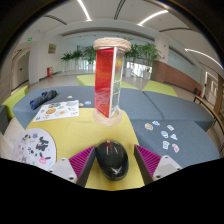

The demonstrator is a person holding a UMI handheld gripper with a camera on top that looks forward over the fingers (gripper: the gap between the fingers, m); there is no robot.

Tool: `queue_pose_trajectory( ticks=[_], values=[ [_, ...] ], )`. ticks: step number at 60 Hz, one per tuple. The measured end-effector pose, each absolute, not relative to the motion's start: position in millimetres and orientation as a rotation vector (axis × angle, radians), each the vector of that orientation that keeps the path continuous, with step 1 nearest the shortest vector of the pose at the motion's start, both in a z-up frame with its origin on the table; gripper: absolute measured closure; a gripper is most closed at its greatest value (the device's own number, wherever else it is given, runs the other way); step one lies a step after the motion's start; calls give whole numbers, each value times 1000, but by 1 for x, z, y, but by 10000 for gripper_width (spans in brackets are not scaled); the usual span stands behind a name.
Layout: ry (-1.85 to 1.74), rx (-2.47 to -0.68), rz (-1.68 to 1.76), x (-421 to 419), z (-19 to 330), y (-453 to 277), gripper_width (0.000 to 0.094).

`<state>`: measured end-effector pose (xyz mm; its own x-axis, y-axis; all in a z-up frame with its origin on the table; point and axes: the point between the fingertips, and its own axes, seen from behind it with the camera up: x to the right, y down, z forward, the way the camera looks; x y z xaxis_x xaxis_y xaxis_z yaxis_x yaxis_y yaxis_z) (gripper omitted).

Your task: Arrange mouse

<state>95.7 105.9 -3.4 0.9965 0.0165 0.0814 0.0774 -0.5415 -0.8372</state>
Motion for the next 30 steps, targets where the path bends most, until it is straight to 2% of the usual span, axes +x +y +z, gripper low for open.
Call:
queue_pose_trajectory(
  ticks=[2, 3, 5, 10, 19, 22, 30],
  values=[
    [-60, -2149, -62, 96, -8, 112, 186],
    [-57, -2157, -47, 95, -10, 114, 176],
    [-50, -2176, 8, 90, -15, 116, 363],
    [-2, -2193, 59, 91, -17, 116, 388],
    [89, -2230, 58, 95, -14, 112, 490],
    [122, -2196, 77, 91, 6, 112, 507],
    [122, -2046, 88, 52, 95, 108, 524]
  ],
)
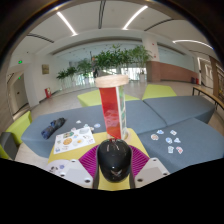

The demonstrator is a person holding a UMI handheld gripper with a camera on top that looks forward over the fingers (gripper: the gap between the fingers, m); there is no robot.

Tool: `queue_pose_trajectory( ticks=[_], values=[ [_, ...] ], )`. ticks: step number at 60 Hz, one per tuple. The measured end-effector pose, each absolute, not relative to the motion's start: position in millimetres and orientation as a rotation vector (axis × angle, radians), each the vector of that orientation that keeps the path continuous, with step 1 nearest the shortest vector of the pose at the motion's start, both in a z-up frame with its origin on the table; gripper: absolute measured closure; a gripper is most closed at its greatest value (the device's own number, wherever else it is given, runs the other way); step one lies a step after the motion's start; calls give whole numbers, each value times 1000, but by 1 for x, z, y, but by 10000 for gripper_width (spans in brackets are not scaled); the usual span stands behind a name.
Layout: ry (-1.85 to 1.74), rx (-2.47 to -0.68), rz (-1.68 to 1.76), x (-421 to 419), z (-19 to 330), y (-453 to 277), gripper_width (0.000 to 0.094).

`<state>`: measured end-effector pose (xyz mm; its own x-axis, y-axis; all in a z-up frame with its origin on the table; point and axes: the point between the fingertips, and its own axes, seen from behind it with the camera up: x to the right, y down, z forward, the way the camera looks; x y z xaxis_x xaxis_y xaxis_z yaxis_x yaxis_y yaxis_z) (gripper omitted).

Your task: Arrange mouse

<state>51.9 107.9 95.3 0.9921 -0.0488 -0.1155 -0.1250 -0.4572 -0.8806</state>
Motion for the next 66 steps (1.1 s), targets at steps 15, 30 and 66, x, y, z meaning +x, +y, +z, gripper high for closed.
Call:
queue_pose_trajectory(
  ticks=[15, 30, 66],
  values=[
    [-37, -2030, 180, -106, 108, 85, 527],
    [-30, -2252, 125, -145, -16, 53, 525],
    [-252, -2182, 55, -142, 74, -62, 102]
  ],
)
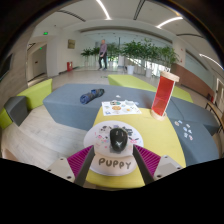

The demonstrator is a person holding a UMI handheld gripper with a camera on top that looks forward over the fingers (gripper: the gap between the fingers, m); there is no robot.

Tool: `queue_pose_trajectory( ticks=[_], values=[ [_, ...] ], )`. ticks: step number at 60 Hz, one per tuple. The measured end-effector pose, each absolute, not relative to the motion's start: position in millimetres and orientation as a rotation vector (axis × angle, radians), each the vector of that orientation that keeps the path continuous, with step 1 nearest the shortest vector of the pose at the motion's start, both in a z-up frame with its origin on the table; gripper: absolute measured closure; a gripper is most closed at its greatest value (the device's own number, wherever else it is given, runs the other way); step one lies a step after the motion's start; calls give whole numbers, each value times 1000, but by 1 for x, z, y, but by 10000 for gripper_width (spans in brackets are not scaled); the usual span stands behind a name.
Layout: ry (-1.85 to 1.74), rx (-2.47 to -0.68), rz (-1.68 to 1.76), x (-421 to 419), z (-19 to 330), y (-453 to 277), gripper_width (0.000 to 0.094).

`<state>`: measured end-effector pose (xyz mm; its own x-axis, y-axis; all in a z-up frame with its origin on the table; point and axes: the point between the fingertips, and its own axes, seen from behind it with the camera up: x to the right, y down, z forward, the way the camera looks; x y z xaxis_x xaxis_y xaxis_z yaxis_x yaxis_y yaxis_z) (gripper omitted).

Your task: Arrange mouse

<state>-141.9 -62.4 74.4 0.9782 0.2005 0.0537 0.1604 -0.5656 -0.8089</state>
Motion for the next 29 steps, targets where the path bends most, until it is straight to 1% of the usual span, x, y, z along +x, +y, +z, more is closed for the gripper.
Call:
queue_pose_trajectory(
  ticks=[5, 11, 20, 29],
  values=[
    [-293, -2140, 42, -138, 93, -99, 105],
    [-261, -2194, 59, -123, 91, -135, 107],
    [-264, -2141, -52, -84, 104, -149, 106],
    [-231, -2161, 41, -87, 96, -158, 107]
  ],
)
